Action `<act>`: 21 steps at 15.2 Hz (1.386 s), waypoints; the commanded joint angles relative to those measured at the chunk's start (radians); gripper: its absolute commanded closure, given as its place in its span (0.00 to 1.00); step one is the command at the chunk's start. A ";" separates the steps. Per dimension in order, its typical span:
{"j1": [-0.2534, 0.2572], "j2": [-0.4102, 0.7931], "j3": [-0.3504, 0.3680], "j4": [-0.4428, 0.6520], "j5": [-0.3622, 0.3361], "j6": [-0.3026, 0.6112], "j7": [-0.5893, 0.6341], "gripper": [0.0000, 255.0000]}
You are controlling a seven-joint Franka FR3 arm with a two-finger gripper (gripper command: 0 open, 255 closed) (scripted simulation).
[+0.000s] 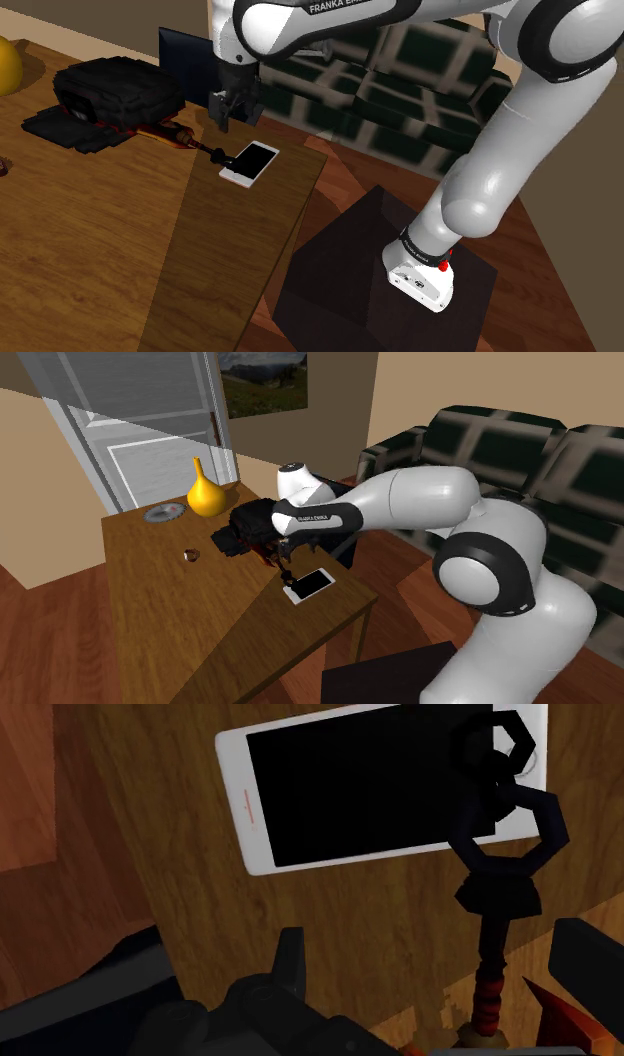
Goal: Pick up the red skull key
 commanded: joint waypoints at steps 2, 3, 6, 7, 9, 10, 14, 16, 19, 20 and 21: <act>0.028 0.108 0.018 0.081 -0.041 0.016 0.042 0.00; 0.039 0.145 0.022 0.113 -0.056 0.016 0.055 0.00; 0.067 0.224 0.026 0.188 -0.086 0.013 0.080 0.00; 0.068 0.228 0.025 0.180 -0.089 0.025 0.082 0.00; 0.068 0.237 0.023 0.165 -0.094 0.049 0.087 0.00; 0.069 0.242 0.022 0.157 -0.097 0.060 0.089 0.00; 0.071 0.261 0.019 0.133 -0.108 0.101 0.099 0.00; 0.071 0.260 0.019 0.133 -0.107 0.101 0.098 1.00; 0.071 0.260 0.019 0.133 -0.107 0.101 0.099 1.00; 0.071 0.260 0.019 0.133 -0.107 0.101 0.099 1.00; 0.071 0.260 0.019 0.133 -0.107 0.101 0.099 1.00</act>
